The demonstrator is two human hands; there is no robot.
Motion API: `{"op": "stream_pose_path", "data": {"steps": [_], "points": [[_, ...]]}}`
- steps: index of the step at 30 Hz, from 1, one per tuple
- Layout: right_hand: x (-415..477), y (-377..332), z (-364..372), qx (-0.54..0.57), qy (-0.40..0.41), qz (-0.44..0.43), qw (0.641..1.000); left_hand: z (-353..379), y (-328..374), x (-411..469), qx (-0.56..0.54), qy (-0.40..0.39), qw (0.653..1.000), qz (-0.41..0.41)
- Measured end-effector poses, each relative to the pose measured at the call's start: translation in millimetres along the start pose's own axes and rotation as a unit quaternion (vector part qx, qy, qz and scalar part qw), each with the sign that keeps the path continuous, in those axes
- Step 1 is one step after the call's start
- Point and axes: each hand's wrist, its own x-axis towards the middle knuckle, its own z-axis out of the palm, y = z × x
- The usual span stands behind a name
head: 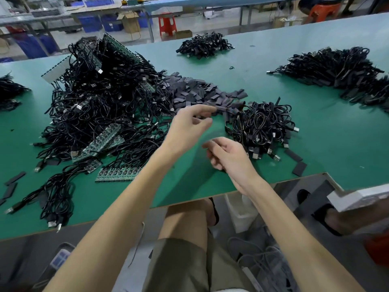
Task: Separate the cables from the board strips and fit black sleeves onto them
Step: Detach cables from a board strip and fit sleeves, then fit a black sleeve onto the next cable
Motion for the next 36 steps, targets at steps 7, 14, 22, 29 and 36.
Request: {"op": "stream_pose_path", "data": {"steps": [7,14,22,29,36], "points": [[-1,0,-1,-0.005,-0.006,-0.005,1.000,-66,-15,-32,0.166,-0.123,0.972,-0.113],[-3,-1,-1,-0.031,-0.006,-0.006,0.999,-87,-4,-47,0.367,-0.188,0.903,-0.121],[-5,-3,1,-0.043,-0.005,-0.004,0.999,-79,-15,-48,0.308,-0.064,0.947,-0.068],[-4,-2,-1,-0.045,-0.012,-0.002,0.999,-82,43,-40,-0.076,0.163,0.981,0.069],[-6,-6,0,0.008,-0.005,-0.020,1.000,-48,33,-21,-0.265,0.025,0.961,-0.080]]}}
